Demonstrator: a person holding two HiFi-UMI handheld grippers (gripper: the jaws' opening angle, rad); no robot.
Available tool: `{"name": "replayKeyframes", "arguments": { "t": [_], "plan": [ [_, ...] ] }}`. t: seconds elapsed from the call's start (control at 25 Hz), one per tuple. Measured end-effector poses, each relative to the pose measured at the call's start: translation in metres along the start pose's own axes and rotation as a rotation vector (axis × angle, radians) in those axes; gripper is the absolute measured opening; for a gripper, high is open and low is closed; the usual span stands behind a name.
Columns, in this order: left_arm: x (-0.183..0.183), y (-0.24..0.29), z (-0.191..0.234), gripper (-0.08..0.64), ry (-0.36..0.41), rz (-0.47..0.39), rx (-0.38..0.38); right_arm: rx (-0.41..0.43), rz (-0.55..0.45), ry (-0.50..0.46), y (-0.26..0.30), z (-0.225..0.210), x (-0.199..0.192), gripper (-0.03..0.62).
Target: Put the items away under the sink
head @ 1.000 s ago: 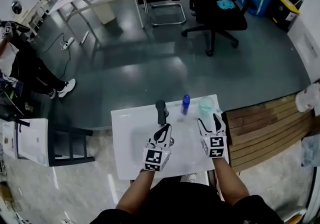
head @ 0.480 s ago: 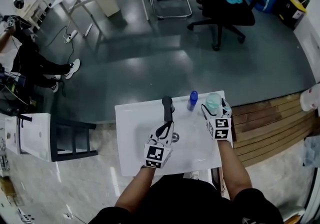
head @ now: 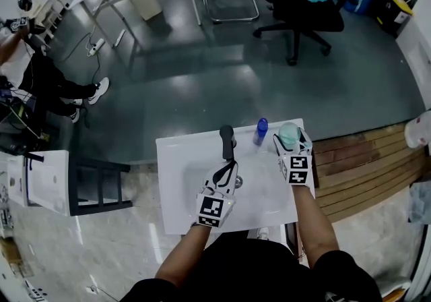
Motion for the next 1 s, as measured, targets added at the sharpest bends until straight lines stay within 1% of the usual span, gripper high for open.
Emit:
{"name": "replayKeyframes", "arguments": {
  "t": [0.12, 0.28, 0.44, 0.64, 0.8, 1.0],
  "plan": [
    [0.002, -0.002, -0.006, 0.021, 0.003, 0.007, -0.001, -0.004, -0.009, 0.013, -0.011, 0.002, 0.009, 0.385],
    [0.004, -0.009, -0.018, 0.021, 0.005, 0.001, 0.002, 0.019, -0.024, 0.000, -0.031, 0.005, 0.019, 0.385],
    [0.008, -0.017, -0.035, 0.021, 0.009, -0.013, 0.019, 0.023, -0.040, 0.037, -0.059, 0.003, 0.028, 0.385],
    [0.013, -0.034, -0.067, 0.021, 0.016, -0.008, 0.088, 0.056, -0.067, 0.031, -0.104, -0.002, 0.036, 0.386],
    [0.017, -0.062, -0.099, 0.021, 0.004, -0.026, 0.152, 0.108, -0.086, 0.011, -0.148, -0.005, 0.041, 0.387],
    [0.021, -0.099, -0.145, 0.021, 0.002, -0.042, 0.207, 0.173, -0.100, -0.008, -0.204, -0.005, 0.043, 0.387]
  ]
}}
Point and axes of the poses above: the fingertips, and each gripper's own axes: y forward along the fingers, z to its left, x out of its top, the point moved 6 cm from there along -y, backward along the fingers, and after that the axes turned 13 degrees about -z, right-handed, at the moved point
